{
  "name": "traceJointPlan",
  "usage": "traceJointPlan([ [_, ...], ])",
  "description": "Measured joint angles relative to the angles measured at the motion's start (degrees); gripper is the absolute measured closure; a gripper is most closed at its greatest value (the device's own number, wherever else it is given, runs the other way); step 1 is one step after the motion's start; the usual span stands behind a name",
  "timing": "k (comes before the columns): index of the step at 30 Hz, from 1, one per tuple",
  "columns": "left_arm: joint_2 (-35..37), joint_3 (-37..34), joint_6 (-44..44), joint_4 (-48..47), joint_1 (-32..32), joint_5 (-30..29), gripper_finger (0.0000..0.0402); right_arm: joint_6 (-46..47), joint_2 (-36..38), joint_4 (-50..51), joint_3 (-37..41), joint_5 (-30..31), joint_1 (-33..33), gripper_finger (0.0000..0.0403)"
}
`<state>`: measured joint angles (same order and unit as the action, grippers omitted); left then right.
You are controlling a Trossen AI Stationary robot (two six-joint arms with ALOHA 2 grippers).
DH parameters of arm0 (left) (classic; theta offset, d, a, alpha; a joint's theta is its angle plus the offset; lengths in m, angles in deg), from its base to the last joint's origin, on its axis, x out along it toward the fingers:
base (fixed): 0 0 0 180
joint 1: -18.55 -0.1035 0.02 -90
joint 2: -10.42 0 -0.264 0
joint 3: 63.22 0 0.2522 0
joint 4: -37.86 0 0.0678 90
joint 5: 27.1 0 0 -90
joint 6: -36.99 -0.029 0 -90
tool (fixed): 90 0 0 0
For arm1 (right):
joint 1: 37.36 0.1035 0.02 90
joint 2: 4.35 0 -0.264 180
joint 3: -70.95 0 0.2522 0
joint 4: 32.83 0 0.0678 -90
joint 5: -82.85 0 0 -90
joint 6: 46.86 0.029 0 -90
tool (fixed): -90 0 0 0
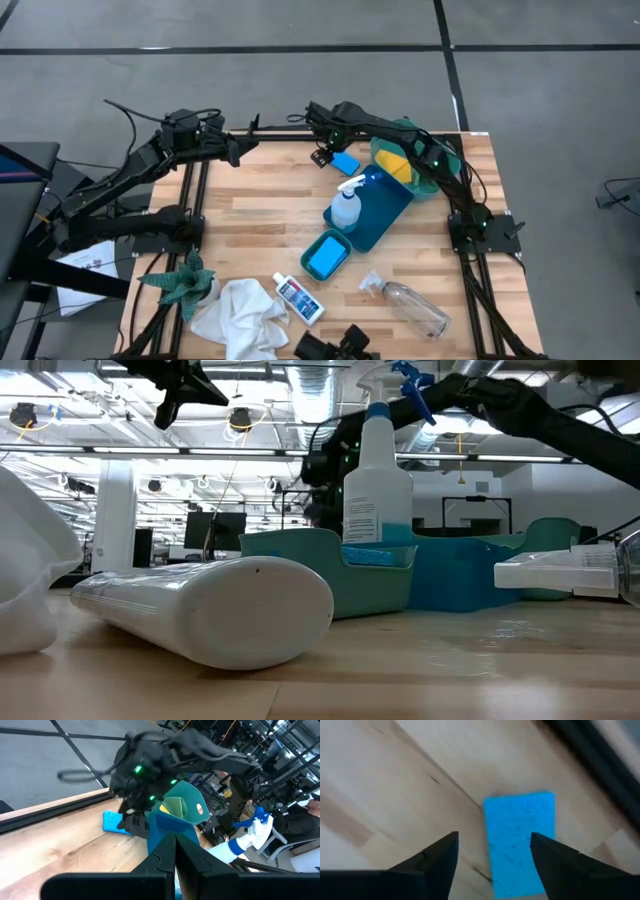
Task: Pick & Place Kitchen Items
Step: Put the light blue sponge into the bottom green bin
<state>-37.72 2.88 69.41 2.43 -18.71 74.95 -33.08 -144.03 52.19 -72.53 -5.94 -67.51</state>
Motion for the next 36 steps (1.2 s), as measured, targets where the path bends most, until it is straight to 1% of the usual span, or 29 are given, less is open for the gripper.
traceJointPlan([
  [2,0.0,0.0,0.0,0.0,0.0,0.0,0.0401,0.2,-1.4,2.0,0.2,0.7,0.0,0.0167],
  [8,0.0,0.0,-0.1,0.1,0.0,0.0,0.0402,1.3,-1.7,-0.6,0.0,0.6,0.2,0.0184],
  [12,0.0,0.0,-0.2,0.1,0.0,0.0,0.0401,1.6,-1.7,-0.4,0.0,0.1,0.0,0.0192],
  [23,0.0,0.0,0.0,2.8,0.0,0.4,0.0402,11.6,-1.7,-4.4,0.0,-1.7,-0.7,0.0196],
  [29,0.0,0.0,0.2,2.9,0.0,0.8,0.0402,20.5,-1.7,-4.0,0.4,-5.7,-3.9,0.0196],
  [33,0.0,0.0,1.4,2.9,0.0,2.4,0.0402,25.2,-1.7,-4.1,0.4,-8.5,-5.3,0.0196],
  [36,0.0,0.0,2.6,3.3,0.0,5.1,0.0402,30.0,-2.0,-4.8,0.4,-11.7,-5.8,0.0196],
])
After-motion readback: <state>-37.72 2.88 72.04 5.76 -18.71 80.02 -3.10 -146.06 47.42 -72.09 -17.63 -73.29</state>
